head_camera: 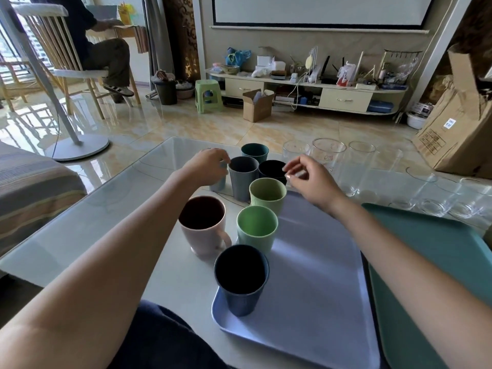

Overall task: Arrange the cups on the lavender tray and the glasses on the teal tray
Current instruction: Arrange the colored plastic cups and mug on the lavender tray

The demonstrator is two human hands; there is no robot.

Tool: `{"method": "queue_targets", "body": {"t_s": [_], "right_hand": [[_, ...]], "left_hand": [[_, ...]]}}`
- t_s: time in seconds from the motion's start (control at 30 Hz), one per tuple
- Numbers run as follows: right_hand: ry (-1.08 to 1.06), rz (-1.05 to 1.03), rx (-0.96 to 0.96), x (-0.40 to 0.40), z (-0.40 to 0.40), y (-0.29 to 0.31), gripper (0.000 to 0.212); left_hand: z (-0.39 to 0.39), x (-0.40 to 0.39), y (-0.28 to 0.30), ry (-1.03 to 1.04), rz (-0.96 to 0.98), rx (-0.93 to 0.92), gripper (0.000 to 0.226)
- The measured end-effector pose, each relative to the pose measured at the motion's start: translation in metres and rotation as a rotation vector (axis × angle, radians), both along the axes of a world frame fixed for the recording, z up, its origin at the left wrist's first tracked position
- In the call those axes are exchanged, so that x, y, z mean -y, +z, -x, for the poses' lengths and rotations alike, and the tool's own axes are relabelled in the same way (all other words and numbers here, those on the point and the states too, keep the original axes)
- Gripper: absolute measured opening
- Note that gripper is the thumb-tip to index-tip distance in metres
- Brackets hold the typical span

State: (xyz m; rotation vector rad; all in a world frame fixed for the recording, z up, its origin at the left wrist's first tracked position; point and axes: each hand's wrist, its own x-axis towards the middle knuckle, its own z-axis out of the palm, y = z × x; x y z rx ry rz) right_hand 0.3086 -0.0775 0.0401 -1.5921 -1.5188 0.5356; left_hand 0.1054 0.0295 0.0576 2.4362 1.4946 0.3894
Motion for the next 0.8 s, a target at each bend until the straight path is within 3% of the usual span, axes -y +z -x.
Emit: {"method": "queue_targets", "body": {"t_s": [0.13, 0.3, 0.47, 0.63, 0.8], "right_hand": [[0.024, -0.024, 0.187, -0.069, 0.002, 0.016, 0.016], [0.036, 0.171, 0.561, -0.154, 0.004, 0.014, 0.03], [0.089, 0.383, 0.79, -0.196, 0.009, 0.001, 0.04], [0.158, 0.46, 0.857, -0.214, 0.01, -0.017, 0.022], [0.094, 0.305, 0.783, -0.212, 0.007, -0.017, 0.02]], "left_hand": [[-0.01, -0.04, -0.012, 0.039, 0.02, 0.016, 0.034], [-0.023, -0.072, -0.038, -0.065, 0.017, 0.004, 0.045], [-0.02, -0.096, -0.067, -0.053, 0.049, -0.199, 0.054], [-0.018, -0.103, -0.076, -0.13, -0.063, -0.197, 0.037], [-0.009, -0.101, -0.068, -0.07, -0.167, -0.011, 0.023]]}}
